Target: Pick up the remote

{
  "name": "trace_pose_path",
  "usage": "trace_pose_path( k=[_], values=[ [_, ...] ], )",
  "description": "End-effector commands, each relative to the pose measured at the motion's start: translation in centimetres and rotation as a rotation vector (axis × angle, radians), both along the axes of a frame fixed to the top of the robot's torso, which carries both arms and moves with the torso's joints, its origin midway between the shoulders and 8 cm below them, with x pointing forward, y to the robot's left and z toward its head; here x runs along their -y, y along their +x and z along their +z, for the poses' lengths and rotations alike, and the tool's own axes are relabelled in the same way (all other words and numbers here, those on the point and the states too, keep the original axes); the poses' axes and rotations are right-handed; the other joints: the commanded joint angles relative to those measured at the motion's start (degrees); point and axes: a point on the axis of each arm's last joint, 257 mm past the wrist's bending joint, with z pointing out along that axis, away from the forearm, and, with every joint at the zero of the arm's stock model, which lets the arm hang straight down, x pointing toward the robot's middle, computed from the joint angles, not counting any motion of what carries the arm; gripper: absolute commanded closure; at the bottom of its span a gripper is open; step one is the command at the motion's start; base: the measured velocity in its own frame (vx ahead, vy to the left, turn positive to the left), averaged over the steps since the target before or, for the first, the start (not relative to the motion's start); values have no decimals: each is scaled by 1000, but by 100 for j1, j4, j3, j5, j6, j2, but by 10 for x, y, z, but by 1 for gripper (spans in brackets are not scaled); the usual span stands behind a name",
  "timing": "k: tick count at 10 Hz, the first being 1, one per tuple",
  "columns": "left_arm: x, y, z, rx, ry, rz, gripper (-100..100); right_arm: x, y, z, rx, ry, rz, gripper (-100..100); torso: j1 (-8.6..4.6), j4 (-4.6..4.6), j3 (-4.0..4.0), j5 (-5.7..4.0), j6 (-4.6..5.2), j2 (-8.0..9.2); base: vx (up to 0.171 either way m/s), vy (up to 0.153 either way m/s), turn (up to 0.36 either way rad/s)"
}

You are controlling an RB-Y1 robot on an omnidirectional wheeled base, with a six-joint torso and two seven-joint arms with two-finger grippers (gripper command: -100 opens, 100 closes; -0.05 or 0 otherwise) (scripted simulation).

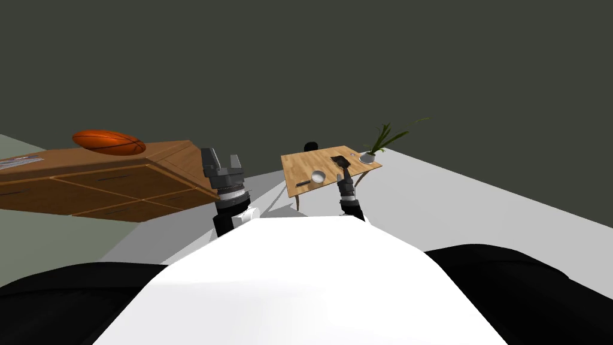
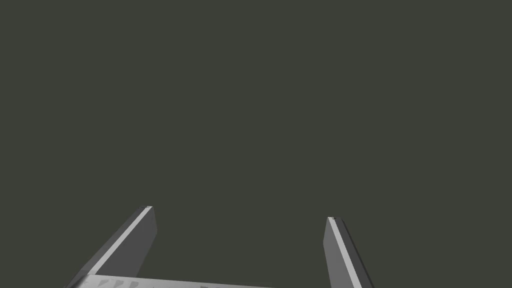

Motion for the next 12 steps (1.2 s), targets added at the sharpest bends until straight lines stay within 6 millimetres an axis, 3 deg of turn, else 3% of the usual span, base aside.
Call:
trace_pose_path(
  k=[1,2,3,5,6,7,8,9,10,11,12],
  values=[
    [0,0,0,0,0,0,0,-15,-1,-22,-39,-45,33,-100,0,0,0,0,0,0,-67,-14,138],
    [0,0,0,0,0,0,0,-30,-3,-42,-75,-87,63,-100,3,-2,-4,0,-2,-7,-103,-2,179],
    [0,0,0,0,0,0,0,-31,-3,-42,-76,-87,64,-100,6,-1,-1,1,-2,0,-82,-2,78],
    [0,0,0,0,0,0,0,-57,-12,-84,-148,-186,124,-100,9,-2,-4,2,-2,-6,-89,10,212],
    [0,0,0,0,0,0,0,-62,-13,-90,-160,-181,134,-100,10,-1,-2,2,-3,-2,-73,12,70],
    [0,0,0,0,0,0,0,-73,-21,-114,-199,-237,166,-100,10,-2,-4,3,2,-7,-73,19,143],
    [0,0,0,0,0,0,0,-77,-23,-117,-206,-233,174,-100,13,-2,-5,3,-1,-7,-53,11,91],
    [0,0,0,0,0,0,0,-91,-35,-145,-253,-290,217,-100,10,-3,-9,3,1,-15,-49,21,176],
    [0,0,0,0,0,0,0,-91,-35,-146,-253,-290,217,-100,12,-4,-10,3,-1,-17,-38,22,91],
    [0,0,0,0,0,0,0,-104,-51,-173,-297,-349,263,-100,11,-5,-12,3,2,-21,-54,40,205],
    [0,0,0,0,0,0,0,-104,-52,-176,-302,-350,263,-100,18,-4,-11,4,-1,-18,-45,27,103]
  ],
)
